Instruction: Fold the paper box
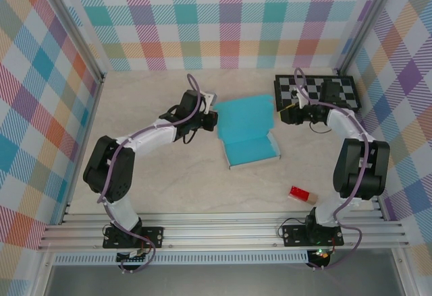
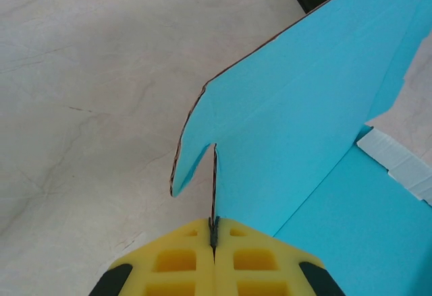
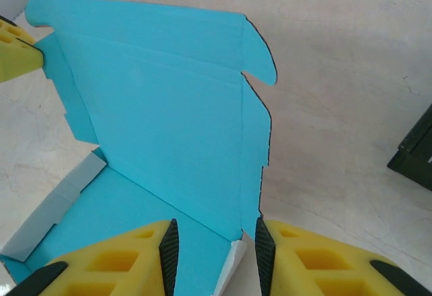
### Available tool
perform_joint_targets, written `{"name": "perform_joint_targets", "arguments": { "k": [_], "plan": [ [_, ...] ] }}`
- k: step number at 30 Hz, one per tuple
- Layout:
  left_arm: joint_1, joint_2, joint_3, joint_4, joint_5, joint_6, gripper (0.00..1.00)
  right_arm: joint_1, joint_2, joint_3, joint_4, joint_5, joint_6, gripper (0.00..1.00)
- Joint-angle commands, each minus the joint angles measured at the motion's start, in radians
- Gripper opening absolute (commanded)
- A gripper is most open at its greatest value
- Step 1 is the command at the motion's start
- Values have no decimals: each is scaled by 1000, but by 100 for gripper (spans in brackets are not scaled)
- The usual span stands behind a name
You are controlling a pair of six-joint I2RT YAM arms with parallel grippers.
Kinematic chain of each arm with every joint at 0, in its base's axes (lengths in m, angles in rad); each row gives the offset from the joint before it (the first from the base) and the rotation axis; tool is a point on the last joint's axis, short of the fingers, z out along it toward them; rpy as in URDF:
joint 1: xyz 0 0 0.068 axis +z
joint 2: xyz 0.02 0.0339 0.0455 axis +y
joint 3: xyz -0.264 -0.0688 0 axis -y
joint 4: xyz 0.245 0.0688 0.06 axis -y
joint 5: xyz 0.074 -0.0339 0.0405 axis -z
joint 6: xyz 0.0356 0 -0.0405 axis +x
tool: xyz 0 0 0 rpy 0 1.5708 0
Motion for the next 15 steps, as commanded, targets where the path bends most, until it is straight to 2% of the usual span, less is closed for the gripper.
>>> {"name": "perform_joint_targets", "arguments": {
  "k": [1, 9, 15],
  "plan": [
    [0, -43, -20, 30, 9, 23, 0, 4, 12, 15, 19, -60, 26, 37],
    [0, -50, -25, 36, 47, 43, 0, 8, 172, 200, -103, -148, -13, 36],
    [0, -46, -15, 27, 54, 45, 0, 25, 222, 208, -106, -168, -32, 34]
  ]
}}
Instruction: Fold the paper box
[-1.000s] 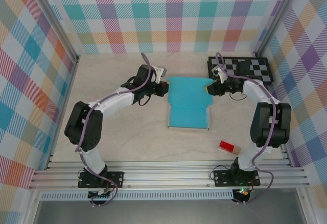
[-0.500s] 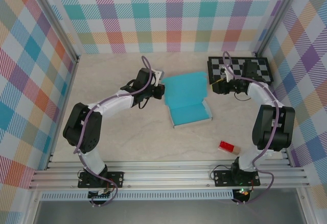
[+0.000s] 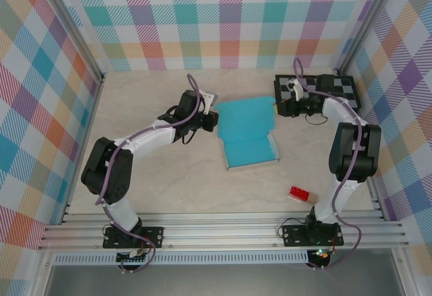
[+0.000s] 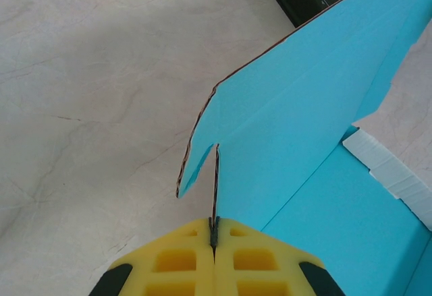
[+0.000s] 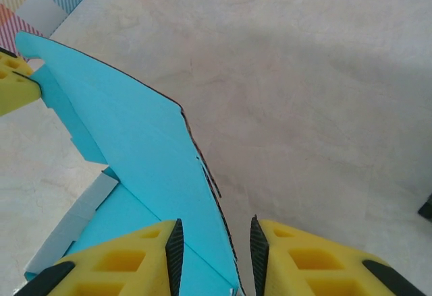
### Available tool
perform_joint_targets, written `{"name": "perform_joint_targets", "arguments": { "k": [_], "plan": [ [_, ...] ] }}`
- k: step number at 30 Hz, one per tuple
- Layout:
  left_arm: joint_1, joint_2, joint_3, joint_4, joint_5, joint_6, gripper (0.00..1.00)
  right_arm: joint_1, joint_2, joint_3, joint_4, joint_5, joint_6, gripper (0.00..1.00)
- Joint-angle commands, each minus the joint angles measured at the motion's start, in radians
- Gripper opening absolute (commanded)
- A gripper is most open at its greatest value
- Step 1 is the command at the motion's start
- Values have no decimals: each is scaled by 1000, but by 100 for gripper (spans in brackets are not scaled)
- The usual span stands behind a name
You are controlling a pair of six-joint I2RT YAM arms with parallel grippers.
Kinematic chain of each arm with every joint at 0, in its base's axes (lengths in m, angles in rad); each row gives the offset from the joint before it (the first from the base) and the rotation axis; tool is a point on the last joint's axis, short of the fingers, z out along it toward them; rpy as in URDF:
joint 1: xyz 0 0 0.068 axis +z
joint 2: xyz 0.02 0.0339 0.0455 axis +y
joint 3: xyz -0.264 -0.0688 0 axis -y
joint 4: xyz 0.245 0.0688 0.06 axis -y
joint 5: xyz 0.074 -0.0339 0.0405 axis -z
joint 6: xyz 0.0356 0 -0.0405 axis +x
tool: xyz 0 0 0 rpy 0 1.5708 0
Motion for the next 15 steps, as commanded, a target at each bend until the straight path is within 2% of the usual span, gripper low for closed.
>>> {"name": "perform_joint_targets", "arguments": {
  "k": [1, 9, 10, 14, 15],
  "plan": [
    [0, -27, 3, 7, 20, 19, 0, 13, 23, 14, -30, -70, -36, 34],
    [0, -21, 15, -2, 24, 22, 0, 32, 60, 39, -39, -63, -40, 26],
    [0, -20, 15, -3, 23, 21, 0, 36, 61, 40, -38, -57, -42, 23],
    [0, -17, 30, -12, -14, -10, 0, 56, 28, 7, 9, 13, -13, 0],
    [0, -16, 34, -11, -24, -23, 0, 66, 5, -21, 55, 44, 11, 0]
  ]
}}
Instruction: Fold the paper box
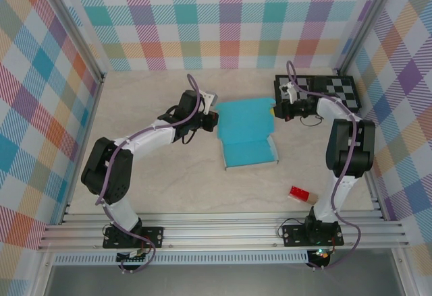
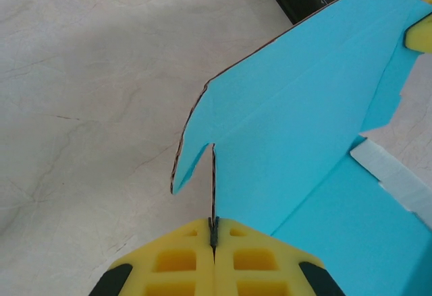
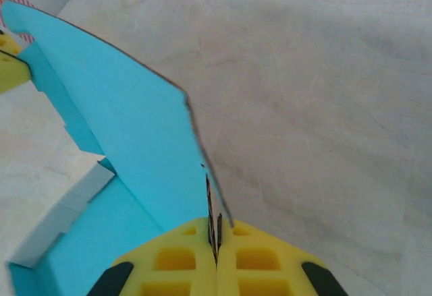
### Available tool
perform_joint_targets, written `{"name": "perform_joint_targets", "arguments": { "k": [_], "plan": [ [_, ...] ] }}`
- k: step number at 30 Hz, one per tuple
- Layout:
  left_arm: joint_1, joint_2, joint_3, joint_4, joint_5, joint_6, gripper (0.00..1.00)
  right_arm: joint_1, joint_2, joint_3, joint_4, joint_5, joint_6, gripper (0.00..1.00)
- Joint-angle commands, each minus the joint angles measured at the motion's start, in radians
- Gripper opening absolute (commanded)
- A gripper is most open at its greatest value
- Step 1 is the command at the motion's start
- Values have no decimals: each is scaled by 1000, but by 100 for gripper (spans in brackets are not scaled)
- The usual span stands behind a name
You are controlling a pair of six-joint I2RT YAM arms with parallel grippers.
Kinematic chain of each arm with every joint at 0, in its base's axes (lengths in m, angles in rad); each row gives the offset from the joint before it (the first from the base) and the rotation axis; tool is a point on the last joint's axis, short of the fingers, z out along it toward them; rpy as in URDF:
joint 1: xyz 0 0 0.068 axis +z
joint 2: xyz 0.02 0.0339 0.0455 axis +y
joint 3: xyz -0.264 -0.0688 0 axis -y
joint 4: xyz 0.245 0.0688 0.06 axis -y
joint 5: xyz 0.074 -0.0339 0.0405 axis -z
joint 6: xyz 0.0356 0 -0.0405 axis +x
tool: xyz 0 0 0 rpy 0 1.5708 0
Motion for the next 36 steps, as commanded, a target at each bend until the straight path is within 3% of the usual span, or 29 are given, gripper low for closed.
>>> {"name": "perform_joint_targets", "arguments": {
  "k": [1, 7, 12, 22, 27, 36],
  "plan": [
    [0, -17, 36, -2, -28, -40, 0, 39, -69, -62, 118, 77, 59, 0],
    [-27, -5, 46, 80, -69, -194, 0, 227, -201, -182, 343, 533, 258, 0],
    [-62, -13, 57, 117, -149, -247, 0, 269, -301, -304, 591, 719, 525, 0],
    [-86, -9, -86, 416, -215, -293, 0, 330, -338, -510, 1020, 822, 679, 0],
    [-99, 16, -144, 563, -219, -259, 0, 370, -316, -554, 1091, 880, 669, 0],
    [-170, -33, -325, 670, -219, -224, 0, 383, -408, -709, 1143, 877, 651, 0]
  ]
}}
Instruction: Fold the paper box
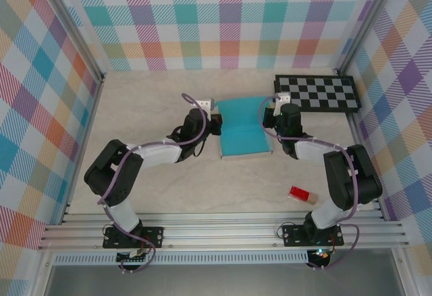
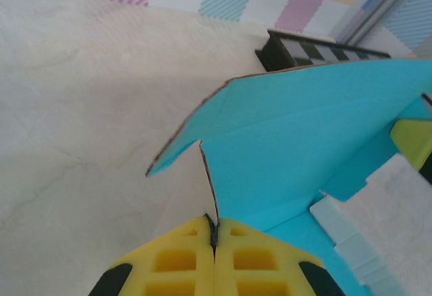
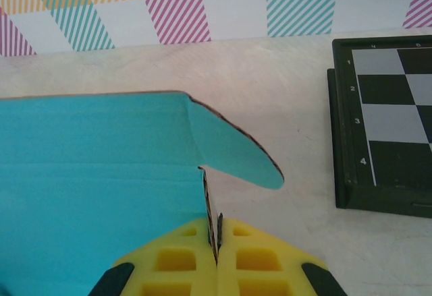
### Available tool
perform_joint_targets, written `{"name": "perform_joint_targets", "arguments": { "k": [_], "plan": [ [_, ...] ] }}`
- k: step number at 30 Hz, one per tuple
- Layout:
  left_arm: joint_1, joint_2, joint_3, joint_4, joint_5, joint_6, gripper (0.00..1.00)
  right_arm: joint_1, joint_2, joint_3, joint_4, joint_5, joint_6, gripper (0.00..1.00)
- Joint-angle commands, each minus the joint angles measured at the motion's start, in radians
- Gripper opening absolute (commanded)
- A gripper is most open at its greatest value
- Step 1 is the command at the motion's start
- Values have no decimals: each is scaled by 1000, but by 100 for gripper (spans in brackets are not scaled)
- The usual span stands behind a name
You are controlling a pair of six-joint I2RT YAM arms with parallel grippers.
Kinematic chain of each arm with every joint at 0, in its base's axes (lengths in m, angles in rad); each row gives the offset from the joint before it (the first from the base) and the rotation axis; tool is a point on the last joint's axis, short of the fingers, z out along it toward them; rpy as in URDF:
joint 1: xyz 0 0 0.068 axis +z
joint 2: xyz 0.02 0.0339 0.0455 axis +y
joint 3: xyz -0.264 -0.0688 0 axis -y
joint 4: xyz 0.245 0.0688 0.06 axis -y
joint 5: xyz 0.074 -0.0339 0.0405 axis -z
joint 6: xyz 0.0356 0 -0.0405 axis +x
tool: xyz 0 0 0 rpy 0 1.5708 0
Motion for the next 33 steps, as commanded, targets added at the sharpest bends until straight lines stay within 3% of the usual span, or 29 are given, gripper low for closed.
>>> {"name": "perform_joint_targets", "arguments": {
  "k": [1, 11, 27, 33],
  "plan": [
    [-51, -37, -63, 101, 56, 25, 0, 39, -70, -60, 90, -70, 4, 0],
    [-121, -122, -208, 132, 29, 41, 0, 63, -246, -269, 69, -57, 29, 0],
    [-230, -294, -427, 26, -85, 51, 0, 150, -719, -526, -265, 38, 111, 0],
    [-231, -284, -375, 33, -164, 178, 0, 163, -737, -525, -235, 60, 100, 0]
  ]
}}
